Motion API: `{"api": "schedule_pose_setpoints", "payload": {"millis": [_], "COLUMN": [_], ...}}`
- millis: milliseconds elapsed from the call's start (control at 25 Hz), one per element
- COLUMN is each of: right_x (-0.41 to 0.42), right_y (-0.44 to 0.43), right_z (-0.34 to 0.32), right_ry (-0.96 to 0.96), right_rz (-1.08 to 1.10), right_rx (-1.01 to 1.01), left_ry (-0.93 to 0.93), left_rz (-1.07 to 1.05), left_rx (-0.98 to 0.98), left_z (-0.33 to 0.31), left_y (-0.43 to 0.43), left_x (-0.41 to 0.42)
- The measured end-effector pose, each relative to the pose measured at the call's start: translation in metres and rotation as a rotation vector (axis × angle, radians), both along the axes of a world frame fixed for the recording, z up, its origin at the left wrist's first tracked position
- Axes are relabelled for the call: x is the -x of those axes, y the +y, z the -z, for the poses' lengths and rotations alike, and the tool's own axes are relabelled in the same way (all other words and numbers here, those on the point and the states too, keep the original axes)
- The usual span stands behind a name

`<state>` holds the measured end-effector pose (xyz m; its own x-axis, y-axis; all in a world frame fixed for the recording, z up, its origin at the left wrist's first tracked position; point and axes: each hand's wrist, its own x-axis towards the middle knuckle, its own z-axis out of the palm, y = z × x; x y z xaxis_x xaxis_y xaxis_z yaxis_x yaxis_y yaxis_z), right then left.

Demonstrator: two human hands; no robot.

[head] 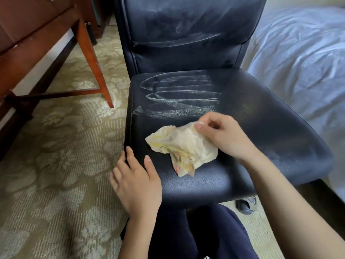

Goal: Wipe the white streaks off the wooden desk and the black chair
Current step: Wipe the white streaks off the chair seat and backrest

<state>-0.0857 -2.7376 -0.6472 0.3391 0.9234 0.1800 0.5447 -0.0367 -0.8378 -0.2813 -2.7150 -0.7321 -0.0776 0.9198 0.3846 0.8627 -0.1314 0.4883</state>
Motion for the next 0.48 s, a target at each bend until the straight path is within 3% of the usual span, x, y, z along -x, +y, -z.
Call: {"api": "schedule_pose_setpoints", "payload": {"millis": [120,200,360,480], "right_x": [-0.02,-0.038,-0.044,-0.006], "right_y": [0.0,-0.001,-0.007,0.001], "right_z": [-0.019,-0.037,-0.076,-0.061], "right_ry": [0.356,0.384,0.008,-0.497], "right_rz": [0.072,0.197,0.326,0.252], "right_rx": [-0.174,-0.323,-0.493,-0.198], "left_ry": [-0.006,-0.009,-0.012,-0.008], "left_rz": [0.001,0.001,0.004,0.009], "left_rx": [-0.007,-0.011,-0.006,-0.003], "left_z": [0.0,0.0,-0.001,-0.002], "left_y": [0.0,0.0,0.0,0.0], "left_x": [0.0,0.0,0.0,-0.001]}}
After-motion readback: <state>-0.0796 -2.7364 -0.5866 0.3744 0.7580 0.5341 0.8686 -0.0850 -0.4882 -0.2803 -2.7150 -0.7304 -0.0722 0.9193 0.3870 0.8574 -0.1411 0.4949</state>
